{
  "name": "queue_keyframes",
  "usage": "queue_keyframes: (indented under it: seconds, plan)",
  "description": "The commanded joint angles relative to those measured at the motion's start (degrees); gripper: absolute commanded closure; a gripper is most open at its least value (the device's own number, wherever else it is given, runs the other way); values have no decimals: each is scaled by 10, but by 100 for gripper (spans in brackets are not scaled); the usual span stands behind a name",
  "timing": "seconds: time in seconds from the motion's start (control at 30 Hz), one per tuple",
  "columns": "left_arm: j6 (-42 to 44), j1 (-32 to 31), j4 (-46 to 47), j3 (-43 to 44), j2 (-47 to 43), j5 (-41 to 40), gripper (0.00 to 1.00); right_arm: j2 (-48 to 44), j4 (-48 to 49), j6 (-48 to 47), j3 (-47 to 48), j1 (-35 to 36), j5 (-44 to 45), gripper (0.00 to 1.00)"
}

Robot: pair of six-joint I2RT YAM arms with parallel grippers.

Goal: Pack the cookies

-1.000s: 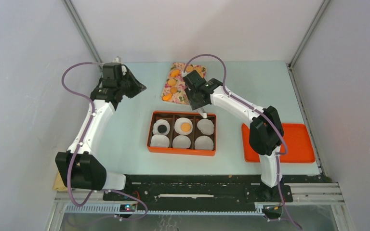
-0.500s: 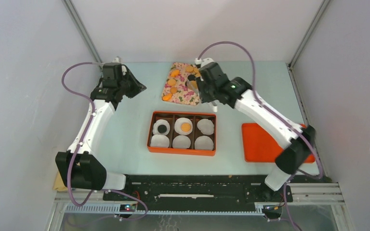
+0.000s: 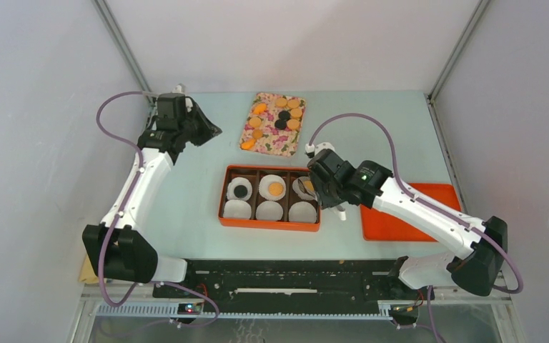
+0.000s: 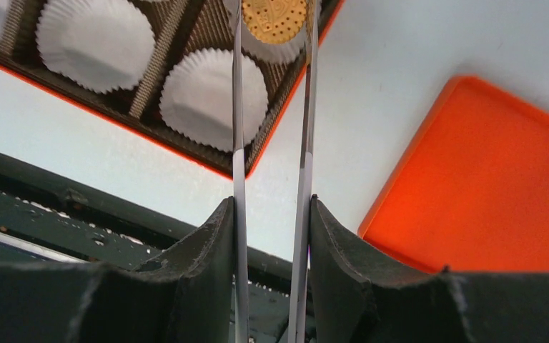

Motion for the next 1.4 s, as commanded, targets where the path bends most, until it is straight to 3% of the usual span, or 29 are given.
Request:
queue_keyframes:
  seconds: [0.0,0.33,0.47,0.57,1.07,1.2,1.37]
  plan:
    - [-3,-13,13,-4,-19,3,100,-20,9,50,-11,8,17,82]
    - [3,-16,8,-5,-26,-8,100,20,47,44,-32,9,14,80]
    - [8,-16,6,-1,-23,-6,100,23,50,46,-32,8,12,52]
    - [9,-16,5,0,-22,-3,99,13,49,47,-32,8,12,46]
    - [2,-20,12,4,-24,10,99,-59,27,31,64,7,14,53]
    - [1,-21,17,3,-19,10,99,-30,81,4,70,-27,7,53]
    - [1,-21,20,4,-9,11,99,78,162,-38,108,-84,-17,54]
